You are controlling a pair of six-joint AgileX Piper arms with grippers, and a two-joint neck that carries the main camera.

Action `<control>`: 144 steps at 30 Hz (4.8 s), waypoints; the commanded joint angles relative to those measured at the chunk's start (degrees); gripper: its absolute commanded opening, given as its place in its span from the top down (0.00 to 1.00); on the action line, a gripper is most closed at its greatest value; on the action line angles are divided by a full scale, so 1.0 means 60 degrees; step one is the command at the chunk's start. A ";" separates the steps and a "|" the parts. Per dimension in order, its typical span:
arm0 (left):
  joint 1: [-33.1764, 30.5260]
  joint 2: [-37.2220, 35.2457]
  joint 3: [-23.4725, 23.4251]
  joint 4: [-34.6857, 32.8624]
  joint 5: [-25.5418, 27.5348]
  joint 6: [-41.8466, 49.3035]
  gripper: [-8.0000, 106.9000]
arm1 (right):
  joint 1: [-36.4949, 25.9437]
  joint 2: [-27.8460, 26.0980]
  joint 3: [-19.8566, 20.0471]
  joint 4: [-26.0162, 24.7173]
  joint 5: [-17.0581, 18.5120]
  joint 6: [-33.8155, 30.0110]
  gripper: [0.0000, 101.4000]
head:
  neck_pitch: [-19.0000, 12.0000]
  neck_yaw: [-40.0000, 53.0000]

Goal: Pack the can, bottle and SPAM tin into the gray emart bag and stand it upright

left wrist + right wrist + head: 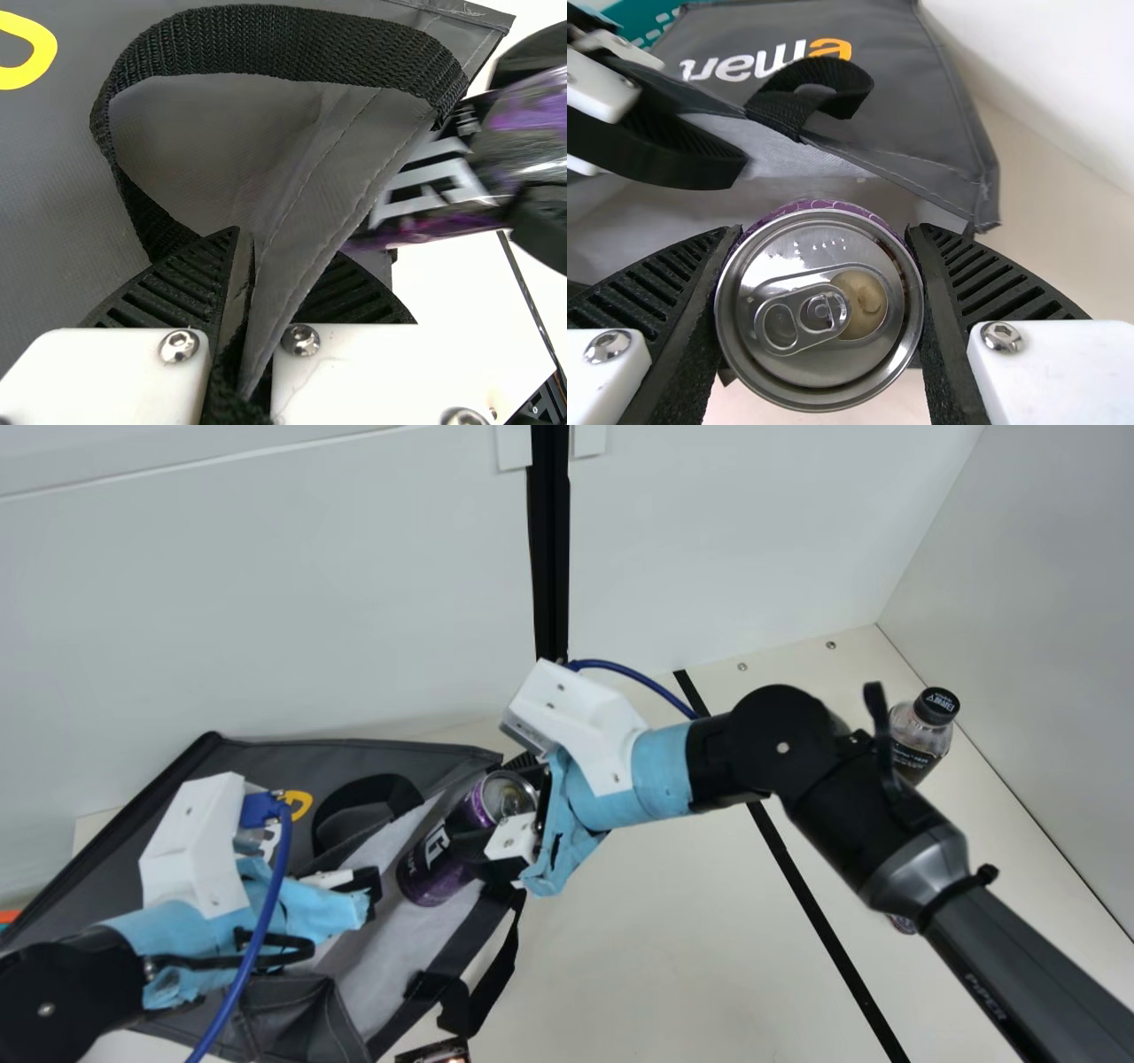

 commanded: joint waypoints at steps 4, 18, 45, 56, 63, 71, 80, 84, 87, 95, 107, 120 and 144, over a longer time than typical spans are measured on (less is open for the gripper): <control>0.0000 0.0000 0.0000 0.0000 0.0000 0.0000 1.00 | 0.0345 0.0266 0.0132 0.0060 -0.0521 -0.0030 1.00 | -0.0216 -0.0008; 0.0000 0.0000 0.0000 0.0000 0.0000 0.0000 1.00 | 0.1287 0.1186 0.0284 0.0383 -0.1609 -0.0226 1.00 | -0.0216 -0.0008; 0.0000 0.0000 0.0000 0.0000 0.0000 0.0000 1.00 | 0.1901 0.2469 -0.0357 0.0145 -0.2029 -0.0416 0.74 | -0.0216 -0.0008; 0.0000 0.0000 0.0000 0.0000 0.0000 0.0000 1.00 | 0.1780 0.2272 -0.0244 0.0143 -0.1945 -0.0485 0.37 | -0.0216 -0.0008; 0.0000 0.0000 0.0000 0.0000 0.0000 0.0000 1.00 | 0.1697 0.2052 -0.0079 0.0132 -0.1888 -0.0530 0.14 | -0.0216 -0.0008; 0.0000 0.0000 0.0000 0.0000 0.0000 0.0000 1.00 | 0.1552 0.1675 0.0155 0.0170 -0.1765 -0.0613 0.06 | -0.0216 -0.0008; 0.0000 0.0000 0.0000 0.0000 0.0000 0.0000 1.00 | 0.1187 0.1001 0.0512 0.0227 -0.1445 -0.0754 0.06 | -0.0216 -0.0008; 0.0000 0.0000 0.0000 0.0000 0.0000 0.0000 1.00 | 0.0955 0.0650 0.0687 0.0287 -0.1277 -0.0859 0.06 | -0.0216 -0.0008; 0.0000 0.0000 0.0000 0.0000 0.0000 0.0000 1.00 | 0.0755 0.0372 0.0826 0.0354 -0.1160 -0.0963 0.06 | -0.0216 -0.0008; 0.0000 0.0000 0.0000 0.0000 0.0000 0.0000 1.00 | 0.0154 -0.0358 0.1170 0.0524 -0.1082 -0.1344 0.06 | -0.0216 -0.0008; 0.0000 0.0000 0.0000 0.0000 0.0000 0.0000 1.00 | -0.0691 -0.1226 0.1279 0.0540 -0.0779 -0.1389 0.06 | -0.0216 -0.0008; 0.0000 0.0000 0.0000 0.0000 0.0000 0.0000 1.00 | -0.1734 -0.1993 0.1112 0.0050 -0.0360 -0.1075 0.06 | -0.0216 -0.0008; 0.0000 0.0000 0.0000 0.0000 0.0000 0.0000 1.00 | -0.3546 -0.3342 0.0906 -0.2313 -0.0345 0.0786 0.06 | -0.0216 -0.0008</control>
